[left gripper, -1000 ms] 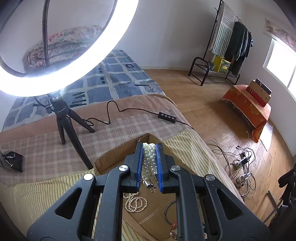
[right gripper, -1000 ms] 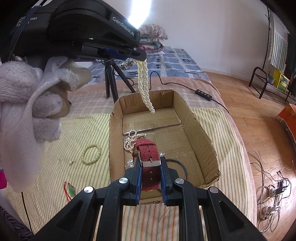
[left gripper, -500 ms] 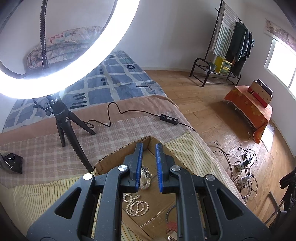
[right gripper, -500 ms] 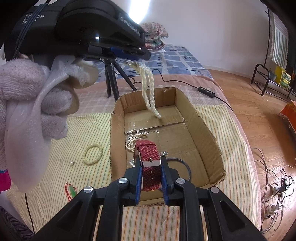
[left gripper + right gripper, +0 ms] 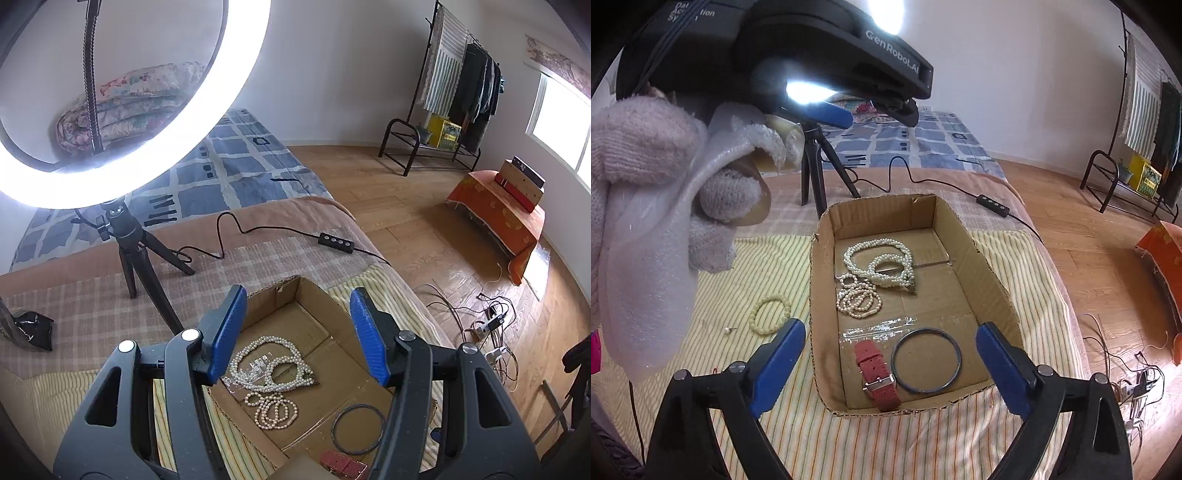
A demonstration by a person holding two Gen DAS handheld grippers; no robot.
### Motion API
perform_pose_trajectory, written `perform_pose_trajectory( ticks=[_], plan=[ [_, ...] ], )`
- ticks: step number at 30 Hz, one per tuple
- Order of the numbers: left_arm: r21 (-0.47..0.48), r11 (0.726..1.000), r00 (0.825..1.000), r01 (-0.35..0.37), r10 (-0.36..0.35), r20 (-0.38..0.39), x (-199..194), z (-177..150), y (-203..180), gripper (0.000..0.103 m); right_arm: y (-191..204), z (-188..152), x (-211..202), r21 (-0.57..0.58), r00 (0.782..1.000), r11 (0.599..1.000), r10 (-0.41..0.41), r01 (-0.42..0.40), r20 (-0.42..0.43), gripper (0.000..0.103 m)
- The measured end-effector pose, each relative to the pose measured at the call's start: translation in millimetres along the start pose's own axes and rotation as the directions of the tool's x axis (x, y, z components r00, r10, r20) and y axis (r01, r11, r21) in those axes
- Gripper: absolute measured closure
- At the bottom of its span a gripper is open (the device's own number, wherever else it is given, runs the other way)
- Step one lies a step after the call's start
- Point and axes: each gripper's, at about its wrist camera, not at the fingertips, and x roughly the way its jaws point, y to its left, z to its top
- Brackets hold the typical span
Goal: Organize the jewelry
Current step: 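Open the left tool to drop the pearl necklace while the right tool releases the red watch, then withdraw both open tools from the box back over the bed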
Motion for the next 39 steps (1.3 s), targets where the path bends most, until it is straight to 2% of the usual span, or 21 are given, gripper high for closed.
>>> perform_pose_trajectory(
  ticks=[10,22,31,39],
  plan=[
    [-0.009,1.0,1.0,-0.022,0.022,0.02,-26.3,-1.9,-0.3,0.043,-0.2,1.4,-18.1,0.011,0.999,1.0,-0.009,0.008,0.036,0.006],
    [-0.038,0.998,0.996,-0.059,0.061,0.062,-75.8,-5.2,9.9,0.043,4.8,-2.5,-45.8,-0.009,0.997,1.0,-0.024,0.025,0.077,0.006],
    [-0.096,0.991,0.989,-0.09,0.101,0.112,-130.2,-14.8,36.4,0.043,19.2,-6.3,-77.0,-0.006,0.992,0.999,-0.041,0.042,0.123,0.006],
    [-0.128,0.984,0.98,-0.121,0.139,0.141,-178.6,-41.4,71.3,0.043,38.9,-18.3,-103.2,0.023,0.986,0.999,-0.034,0.03,0.161,0.004]
  ],
)
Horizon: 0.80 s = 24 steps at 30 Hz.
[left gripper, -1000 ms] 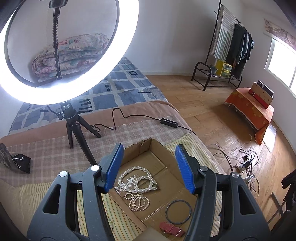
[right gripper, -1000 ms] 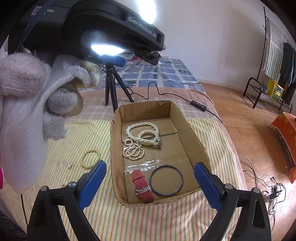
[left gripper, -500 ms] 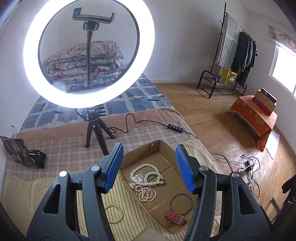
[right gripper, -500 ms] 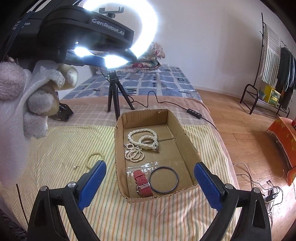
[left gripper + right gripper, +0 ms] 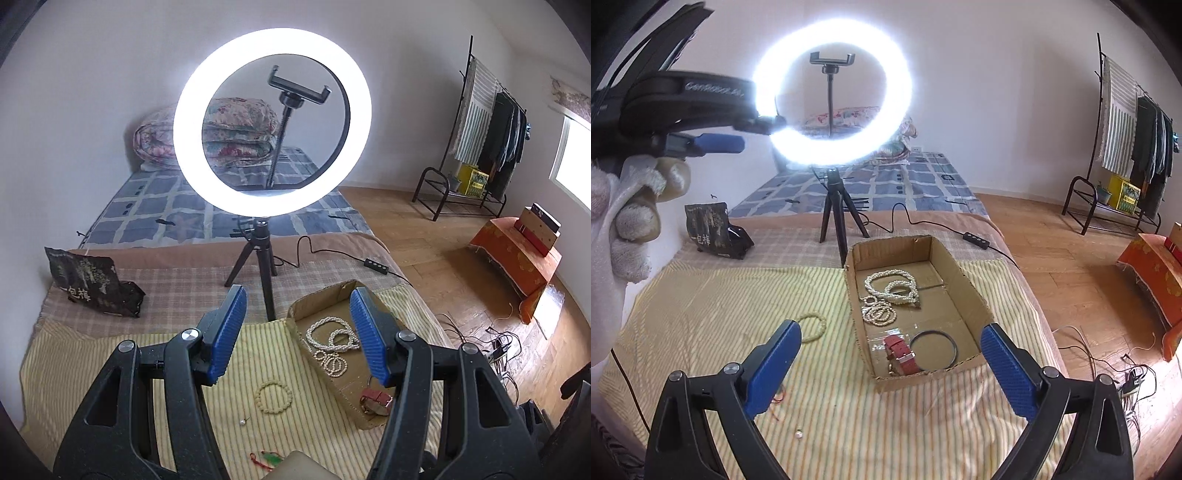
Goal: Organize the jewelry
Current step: 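Withdraw both open tools from the box back over the bed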
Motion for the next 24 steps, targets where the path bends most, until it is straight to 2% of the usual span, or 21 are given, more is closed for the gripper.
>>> perform_pose_trajectory(
  ticks=[8,13,21,24],
  plan=[
    [-0.055,0.998,1.0,-0.007,0.006,-0.011,-33.4,-27.4,51.1,0.043,33.9,-11.0,-17.4,-0.021,0.999,0.998,0.053,-0.053,0.008,0.004],
    [-0.047,0.999,1.0,-0.019,0.019,-0.015,-46.6,-51.8,76.2,0.043,47.1,-25.3,-22.6,-0.045,0.996,0.995,0.085,-0.085,0.003,0.004],
    [-0.064,0.998,0.997,-0.014,0.008,-0.079,-44.1,-96.6,105.9,0.043,32.8,-47.0,-23.0,-0.026,0.996,0.996,0.088,-0.088,-0.004,0.005],
    [-0.077,0.997,0.996,-0.008,0.001,-0.09,-41.0,-109.9,112.9,0.043,28.2,-57.4,-17.9,-0.013,0.995,0.995,0.102,-0.102,-0.023,0.009]
  ],
)
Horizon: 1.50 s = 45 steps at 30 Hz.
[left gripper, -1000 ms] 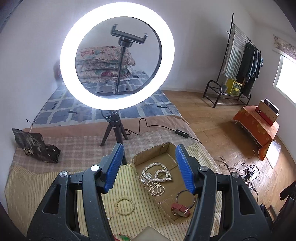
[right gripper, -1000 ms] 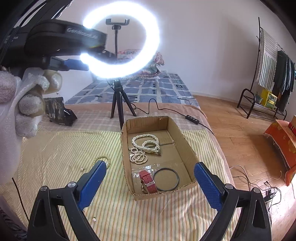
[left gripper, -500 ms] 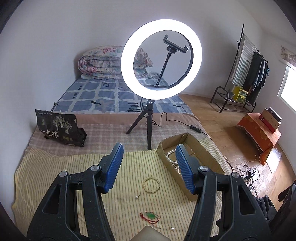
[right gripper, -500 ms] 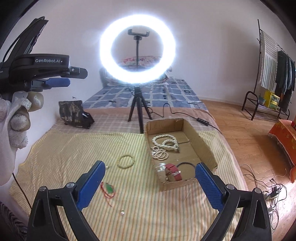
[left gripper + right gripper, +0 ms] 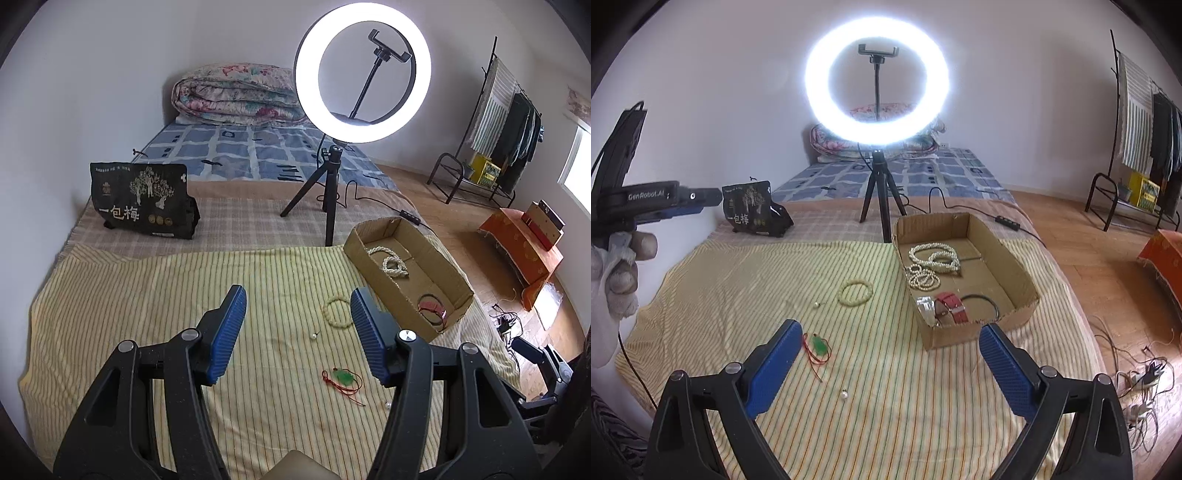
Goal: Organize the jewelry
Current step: 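Withdraw both open tools from the box back over the bed, then move the left tool to the green jade pendant while the right tool approaches a pearl earring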
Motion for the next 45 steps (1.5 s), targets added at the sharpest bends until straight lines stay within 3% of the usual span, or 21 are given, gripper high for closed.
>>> perform_pose_trajectory(
  ticks=[12,21,24,32,43,45],
  plan=[
    [0.046,0.998,0.995,0.053,-0.048,-0.09,41.9,-42.9,3.0,0.043,23.8,-43.9,35.4,-0.094,0.986,0.99,0.089,-0.103,-0.144,0.033],
    [0.146,0.978,0.977,0.148,-0.121,-0.178,77.1,-77.0,-18.5,0.044,36.6,-74.4,76.2,-0.1,0.954,0.977,0.158,-0.188,-0.255,0.059],
    [0.189,0.966,0.964,0.177,-0.131,-0.231,92.8,-88.8,-27.7,0.053,39.3,-78.1,86.4,-0.102,0.948,0.973,0.172,-0.206,-0.269,0.062],
    [0.229,0.94,0.93,0.254,-0.172,-0.325,128.5,-107.9,-41.9,0.054,37.6,-79.1,102.5,-0.092,0.941,0.969,0.197,-0.23,-0.275,0.068],
    [0.367,0.893,0.938,0.262,-0.145,-0.316,146.1,-116.6,-58.8,0.054,33.1,-76.1,115.0,-0.075,0.938,0.969,0.208,-0.237,-0.278,0.072],
    [0.378,0.886,0.936,0.267,-0.146,-0.319,148.4,-117.8,-61.3,0.062,33.9,-76.1,115.4,-0.075,0.938,0.968,0.209,-0.239,-0.278,0.073]
  ],
)
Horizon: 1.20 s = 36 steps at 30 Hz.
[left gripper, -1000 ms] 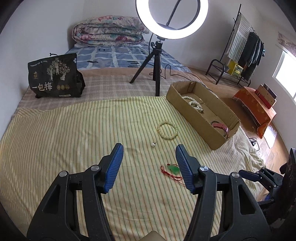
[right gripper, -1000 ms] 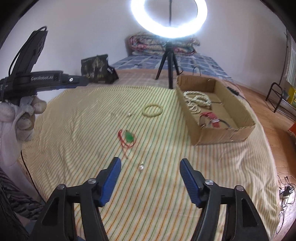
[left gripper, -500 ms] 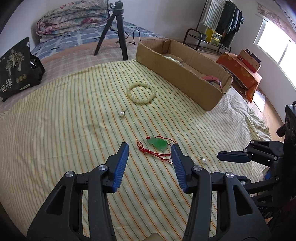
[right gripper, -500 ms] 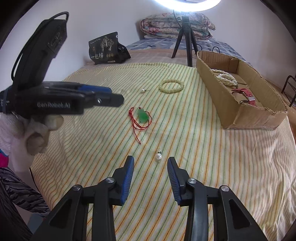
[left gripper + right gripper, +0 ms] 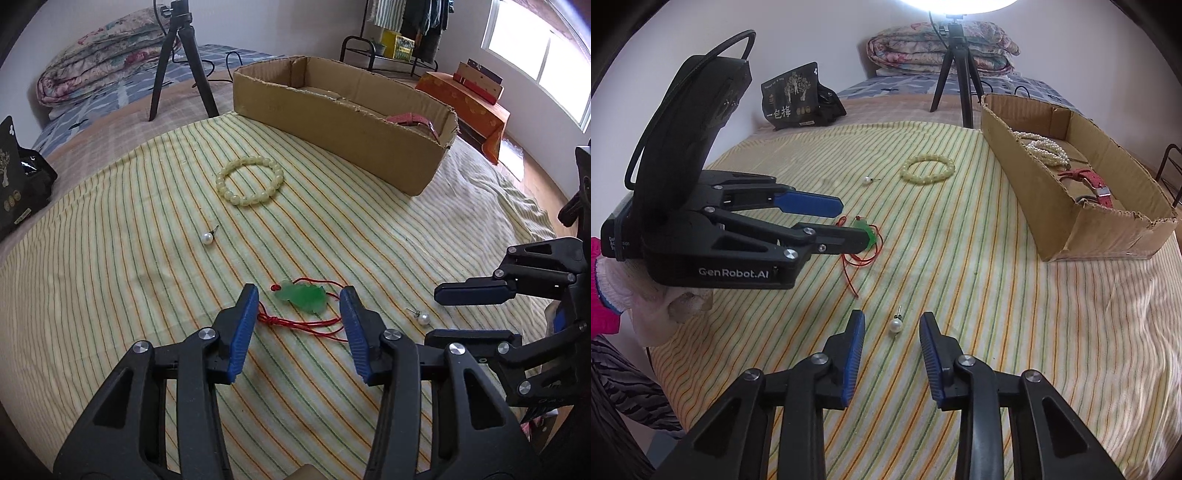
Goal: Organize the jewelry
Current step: 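Move the left tool to the green jade pendant while the right tool approaches a pearl earring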
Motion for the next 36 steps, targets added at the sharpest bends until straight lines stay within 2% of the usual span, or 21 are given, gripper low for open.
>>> perform_pose_trajectory(
  ticks=[5,18,21,26,33,36],
  plan=[
    [0.025,1.0,1.0,0.004,-0.004,-0.012,6.4,1.5,-2.5,0.064,1.8,0.0,3.8,-0.012,1.0,1.0,-0.003,0.003,-0.008,0.073],
    [0.054,0.999,1.0,0.005,-0.004,-0.015,9.3,-0.5,-6.5,0.063,1.1,-0.6,7.2,-0.022,0.999,0.999,-0.024,0.024,-0.021,0.083],
    [0.093,0.995,1.0,-0.023,0.025,-0.019,11.4,-1.8,-11.2,0.063,0.1,-0.7,7.3,-0.02,0.999,1.0,-0.025,0.024,-0.023,0.084],
    [0.103,0.993,0.998,-0.058,0.059,-0.008,12.8,0.7,-7.4,0.063,0.1,-1.0,7.5,-0.018,0.999,1.0,-0.024,0.024,-0.024,0.085],
    [0.115,0.992,0.999,-0.048,0.049,-0.009,15.0,1.1,-3.6,0.064,-0.5,-1.4,8.5,-0.016,0.999,1.0,-0.022,0.022,-0.025,0.085],
    [0.106,0.993,0.999,-0.042,0.043,-0.008,14.0,0.1,-4.1,0.069,-1.4,-1.0,9.3,-0.014,0.999,1.0,-0.027,0.026,-0.027,0.088]
  ],
)
